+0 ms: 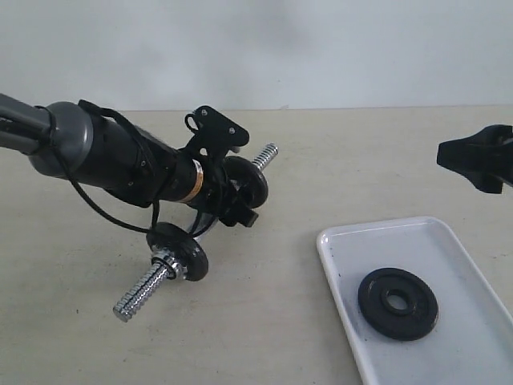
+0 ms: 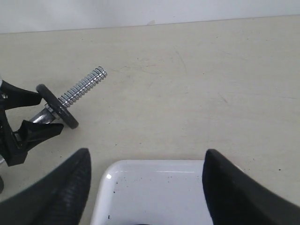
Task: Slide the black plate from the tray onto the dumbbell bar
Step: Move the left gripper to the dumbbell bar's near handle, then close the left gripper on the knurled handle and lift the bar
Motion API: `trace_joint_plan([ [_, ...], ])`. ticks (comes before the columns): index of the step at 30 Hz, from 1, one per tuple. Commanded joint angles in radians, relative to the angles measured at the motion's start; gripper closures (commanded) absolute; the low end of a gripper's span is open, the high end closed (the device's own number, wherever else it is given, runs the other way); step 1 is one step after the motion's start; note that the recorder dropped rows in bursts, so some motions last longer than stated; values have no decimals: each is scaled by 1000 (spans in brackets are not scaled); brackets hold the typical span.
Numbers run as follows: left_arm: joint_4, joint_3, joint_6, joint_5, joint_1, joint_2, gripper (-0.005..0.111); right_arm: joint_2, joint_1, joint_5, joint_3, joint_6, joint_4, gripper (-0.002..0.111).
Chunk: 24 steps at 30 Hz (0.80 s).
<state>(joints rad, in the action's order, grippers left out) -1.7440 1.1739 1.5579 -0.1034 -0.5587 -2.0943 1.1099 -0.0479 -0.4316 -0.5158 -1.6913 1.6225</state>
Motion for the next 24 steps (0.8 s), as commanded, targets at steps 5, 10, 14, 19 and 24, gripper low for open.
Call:
trace_joint_plan([
  [5,13,6,-3,10,-10,-42,35,0,-1,2,3,0,-1,47],
  [10,13,6,-3,5,-10,-47,35,0,-1,2,3,0,-1,47],
  [14,15,6,-3,-2,-10,-47,35,0,-1,2,3,0,-1,47],
  [19,20,6,-3,0,-10,-47,40,0,-1,2,3,0,-1,47],
  [24,20,6,-3,0,-10,-47,41,0,-1,2,3,0,-1,47],
])
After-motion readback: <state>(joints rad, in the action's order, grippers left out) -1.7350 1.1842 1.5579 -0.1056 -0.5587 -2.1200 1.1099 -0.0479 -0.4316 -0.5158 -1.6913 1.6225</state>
